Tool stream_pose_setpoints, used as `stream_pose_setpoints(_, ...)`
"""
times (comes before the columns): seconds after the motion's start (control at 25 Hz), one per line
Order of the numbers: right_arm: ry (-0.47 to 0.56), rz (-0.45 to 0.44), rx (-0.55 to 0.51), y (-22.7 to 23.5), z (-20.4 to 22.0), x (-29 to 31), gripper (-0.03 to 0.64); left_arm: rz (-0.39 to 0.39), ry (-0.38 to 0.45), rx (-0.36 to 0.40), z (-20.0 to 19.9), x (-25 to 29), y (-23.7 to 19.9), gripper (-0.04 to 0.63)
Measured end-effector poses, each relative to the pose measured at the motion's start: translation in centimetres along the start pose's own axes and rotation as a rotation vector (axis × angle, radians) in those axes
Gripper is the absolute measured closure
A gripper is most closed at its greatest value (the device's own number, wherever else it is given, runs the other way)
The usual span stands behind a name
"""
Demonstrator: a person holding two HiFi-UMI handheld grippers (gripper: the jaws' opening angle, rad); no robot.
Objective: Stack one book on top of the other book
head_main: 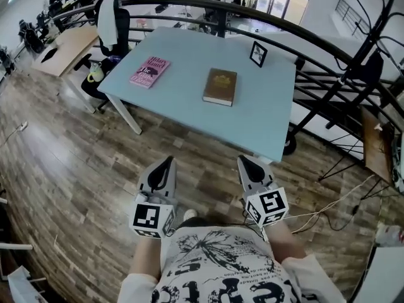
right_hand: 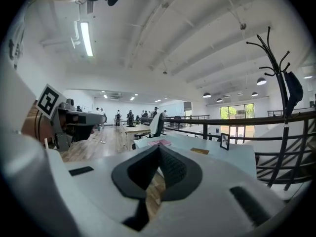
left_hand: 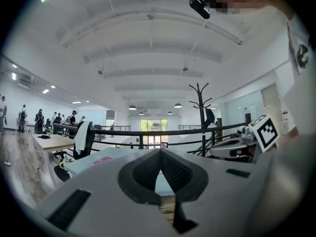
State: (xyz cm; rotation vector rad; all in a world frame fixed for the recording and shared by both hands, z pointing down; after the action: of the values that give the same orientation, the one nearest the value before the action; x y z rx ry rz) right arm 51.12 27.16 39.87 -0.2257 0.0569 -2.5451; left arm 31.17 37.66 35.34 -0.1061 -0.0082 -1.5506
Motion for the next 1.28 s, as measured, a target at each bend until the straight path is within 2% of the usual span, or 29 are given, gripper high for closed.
stream_pose_setpoints(0.32, -0.025, 0.069, 0.017, -4.1, -2.7, 8.4, 0.624, 0.077, 0.012, -0.007, -2.3, 2.2, -10.6, 0.588)
stream_pose_setpoints(0.64, -0.075, 0.063, -0.021, -4.9, -2.2, 15.0, 0.624, 0.089, -0.027, -0.045, -1.0, 5.1, -16.5, 0.588)
stream_pose_setpoints(0.8, -0.106, 0.082, 0.015, -2.9, -0.2, 18.8, 0.624, 0.103, -0.056, -0.043, 0.7, 8.5, -18.6, 0.588)
stream_pose_setpoints(0.92, -0.135, 0.065, 0.014, -1.2, 1.3, 22.3, 0.623, 0.096, -0.08, -0.054, 1.8, 12.4, -20.5, 0.588)
stream_pose_setpoints(1.28, -0.155, 0.115, 0.047, 9.1, 1.2, 33.0, 0.623, 0.182, -0.126, -0.038, 0.9, 28.2, -23.6, 0.588)
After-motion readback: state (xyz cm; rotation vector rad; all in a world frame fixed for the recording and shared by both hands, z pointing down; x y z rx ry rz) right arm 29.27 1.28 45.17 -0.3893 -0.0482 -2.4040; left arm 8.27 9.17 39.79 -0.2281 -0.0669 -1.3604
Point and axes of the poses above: the fingertips, and each gripper's own axes: x forward along the fingers, y to its right, z out of its underside, the point moved 5 cm from there along -x, backward along the fingers, and after that the axes turned 5 degrees about -x, right-handed, at the moved point
